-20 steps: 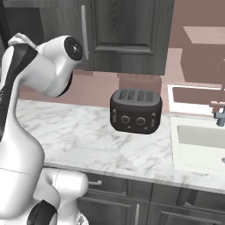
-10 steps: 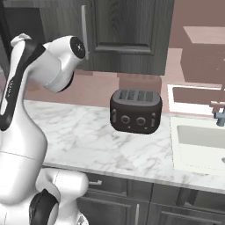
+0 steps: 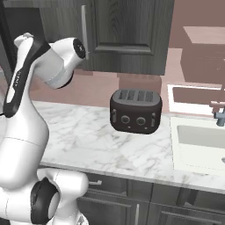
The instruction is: Open the cabinet, pick the kettle from the cabinet, and place it in the sink.
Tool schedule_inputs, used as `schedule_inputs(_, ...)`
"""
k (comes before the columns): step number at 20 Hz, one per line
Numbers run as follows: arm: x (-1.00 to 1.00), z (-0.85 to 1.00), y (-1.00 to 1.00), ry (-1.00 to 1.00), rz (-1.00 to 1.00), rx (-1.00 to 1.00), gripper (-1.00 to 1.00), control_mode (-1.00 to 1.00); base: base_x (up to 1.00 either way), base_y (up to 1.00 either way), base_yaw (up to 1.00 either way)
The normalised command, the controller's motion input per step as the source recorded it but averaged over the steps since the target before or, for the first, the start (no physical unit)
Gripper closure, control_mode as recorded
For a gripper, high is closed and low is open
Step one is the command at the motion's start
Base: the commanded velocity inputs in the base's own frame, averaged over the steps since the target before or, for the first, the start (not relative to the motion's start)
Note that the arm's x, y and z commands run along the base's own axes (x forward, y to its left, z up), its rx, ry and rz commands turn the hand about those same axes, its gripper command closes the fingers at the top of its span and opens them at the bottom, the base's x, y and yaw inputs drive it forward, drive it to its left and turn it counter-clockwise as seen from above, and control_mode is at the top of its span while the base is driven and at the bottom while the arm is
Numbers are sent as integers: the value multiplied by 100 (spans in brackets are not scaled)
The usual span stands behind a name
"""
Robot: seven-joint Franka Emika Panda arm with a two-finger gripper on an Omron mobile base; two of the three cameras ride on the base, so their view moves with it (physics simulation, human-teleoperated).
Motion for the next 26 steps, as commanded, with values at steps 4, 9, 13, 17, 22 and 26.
schedule_inputs(4, 19, 0, 7, 15, 9, 17, -100, -100, 0, 0, 0)
schedule_inputs(9, 16, -1, 14, 12, 10, 14, -100, -100, 0, 0, 0)
schedule_inputs(13, 7, -3, 22, 13, 11, 13, -100, -100, 0, 0, 0)
schedule_inputs(17, 0, -2, 25, 12, 14, 12, -100, -100, 0, 0, 0)
schedule_inputs(22, 0, 0, 31, 10, 15, 4, -100, -100, 0, 0, 0)
schedule_inputs(26, -1, 0, 37, 12, 14, 0, -100, -100, 0, 0, 0)
